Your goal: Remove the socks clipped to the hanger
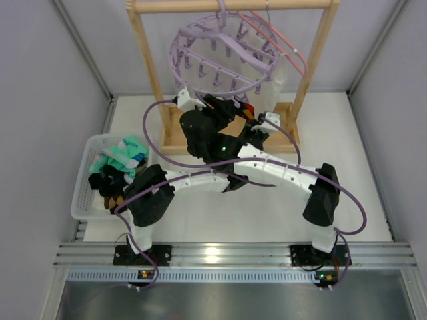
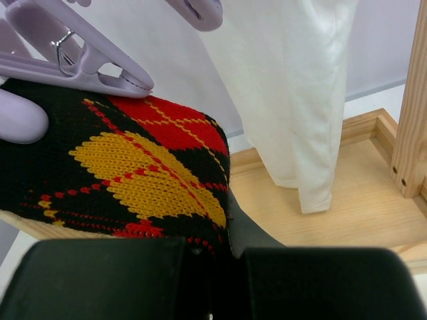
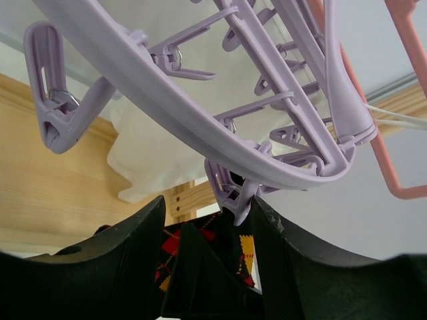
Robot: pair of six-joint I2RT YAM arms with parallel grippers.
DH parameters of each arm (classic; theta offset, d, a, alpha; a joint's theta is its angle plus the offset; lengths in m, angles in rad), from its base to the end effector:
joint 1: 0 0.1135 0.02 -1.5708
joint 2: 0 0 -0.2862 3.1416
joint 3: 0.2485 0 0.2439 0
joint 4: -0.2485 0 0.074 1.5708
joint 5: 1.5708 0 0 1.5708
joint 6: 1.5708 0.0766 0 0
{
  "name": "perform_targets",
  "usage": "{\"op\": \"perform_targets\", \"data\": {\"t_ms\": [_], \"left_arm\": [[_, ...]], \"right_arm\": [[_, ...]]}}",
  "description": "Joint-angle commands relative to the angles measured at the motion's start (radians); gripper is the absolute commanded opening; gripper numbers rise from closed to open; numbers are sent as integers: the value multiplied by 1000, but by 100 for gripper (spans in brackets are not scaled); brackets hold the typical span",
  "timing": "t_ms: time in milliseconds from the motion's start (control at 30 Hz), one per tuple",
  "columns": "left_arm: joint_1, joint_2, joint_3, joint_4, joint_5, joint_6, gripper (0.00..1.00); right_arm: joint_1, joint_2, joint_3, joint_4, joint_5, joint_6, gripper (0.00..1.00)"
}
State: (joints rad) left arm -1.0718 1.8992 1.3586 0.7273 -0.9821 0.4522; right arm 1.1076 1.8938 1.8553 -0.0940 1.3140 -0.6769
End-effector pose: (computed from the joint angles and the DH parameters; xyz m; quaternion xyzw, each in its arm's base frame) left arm 0.2763 -0.3738 0.3358 0.1258 0.6577 0.0796 0.7384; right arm 0.2638 0.3623 0.4234 -0.2113 0.6871 -0.3374 0.6078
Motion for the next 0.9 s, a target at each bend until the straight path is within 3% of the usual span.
{"op": "perform_targets", "data": {"t_ms": [0,433,867], "left_arm": [[-8,-8,0,57,23,-23,0],[-11,-60,-39,55,65,-69,0],[-31,-65,-41,54,83,-66,0]], "right_arm": [[-14,-67,-25,112,18,-38,51],[-46,-118,-76,203,1,-124,46],[-91,-131,-13,103,-50,-62,41]]}}
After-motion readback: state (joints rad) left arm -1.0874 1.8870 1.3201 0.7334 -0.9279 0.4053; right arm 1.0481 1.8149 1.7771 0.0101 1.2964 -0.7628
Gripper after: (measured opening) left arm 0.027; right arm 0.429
